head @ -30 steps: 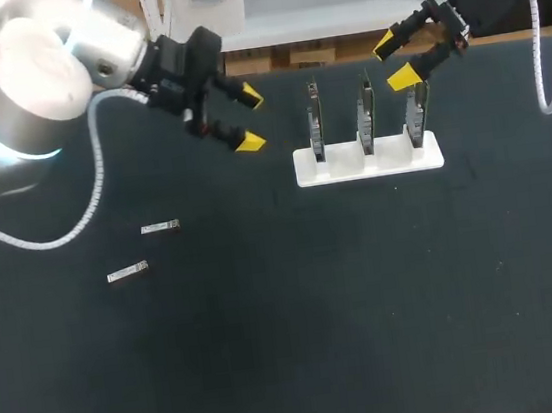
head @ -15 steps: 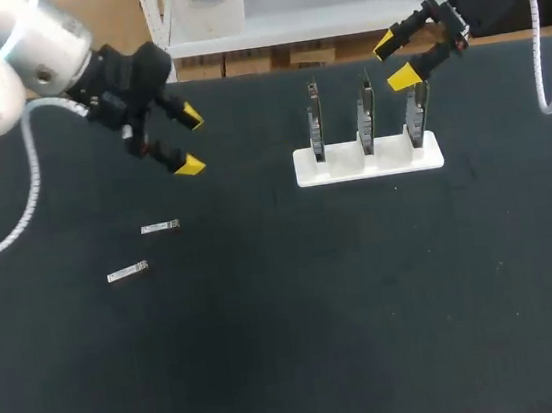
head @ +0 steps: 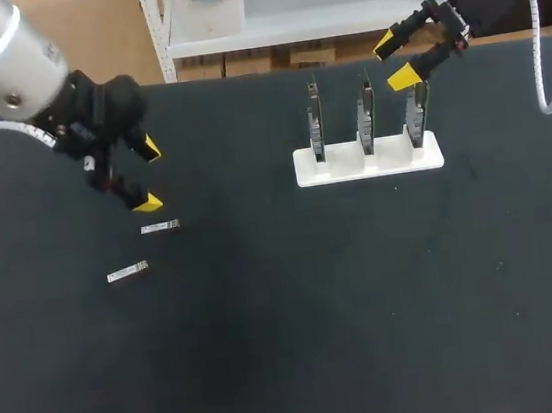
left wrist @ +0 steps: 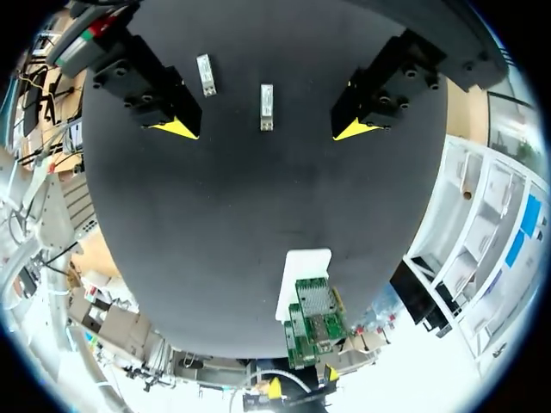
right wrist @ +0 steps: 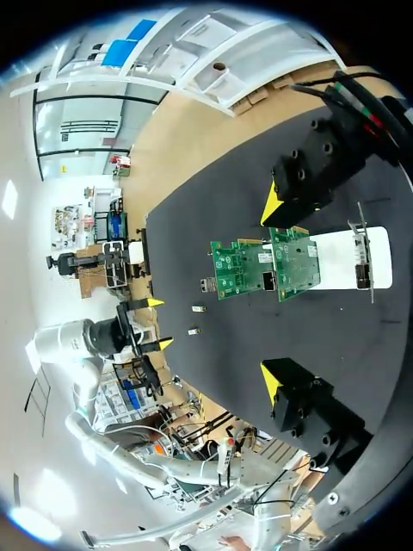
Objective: Pick up the optical module with the left hand, and insert it into the network port with the right hand.
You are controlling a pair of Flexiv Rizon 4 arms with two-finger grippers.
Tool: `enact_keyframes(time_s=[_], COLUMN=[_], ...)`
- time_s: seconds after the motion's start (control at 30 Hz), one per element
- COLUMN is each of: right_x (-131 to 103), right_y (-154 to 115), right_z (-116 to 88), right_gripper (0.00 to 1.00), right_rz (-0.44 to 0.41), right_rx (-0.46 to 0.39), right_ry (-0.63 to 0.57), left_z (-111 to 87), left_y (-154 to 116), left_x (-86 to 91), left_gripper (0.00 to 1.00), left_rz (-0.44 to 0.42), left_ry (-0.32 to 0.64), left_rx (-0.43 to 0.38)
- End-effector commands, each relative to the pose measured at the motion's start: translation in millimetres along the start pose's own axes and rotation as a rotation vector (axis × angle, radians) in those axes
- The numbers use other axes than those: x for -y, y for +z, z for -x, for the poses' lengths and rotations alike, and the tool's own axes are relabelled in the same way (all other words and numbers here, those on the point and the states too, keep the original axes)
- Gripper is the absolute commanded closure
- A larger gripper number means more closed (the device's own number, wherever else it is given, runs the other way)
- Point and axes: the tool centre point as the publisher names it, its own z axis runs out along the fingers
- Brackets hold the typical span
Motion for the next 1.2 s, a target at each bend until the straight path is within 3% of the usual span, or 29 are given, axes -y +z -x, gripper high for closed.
enact_keyframes(time_s=[0.03,0.4,0.7,0.87,1.2], right_x=[-1,-1,-1,-1,-1], right_y=[0,0,0,0,0], right_z=[0,0,0,0,0], right_gripper=[0.0,0.0,0.0,0.0,0.0], right_rz=[-0.002,-0.002,-0.002,-0.002,-0.002], right_rx=[0.0,0.0,0.0,0.0,0.0], right_ry=[-0.001,-0.001,-0.001,-0.001,-0.001], left_z=[-2.2,-19.8,-32.4,-40.0,-53.1], left_y=[-1,14,26,33,41], left_x=[8.6,10.7,7.2,9.1,13.8], left_gripper=[0.0,0.0,0.0,0.0,0.0], left_rz=[0.037,0.011,-0.024,-0.029,0.025], left_ry=[0.001,-0.024,-0.102,-0.099,-0.121], left_rx=[-0.035,-0.207,-0.278,-0.31,-0.347])
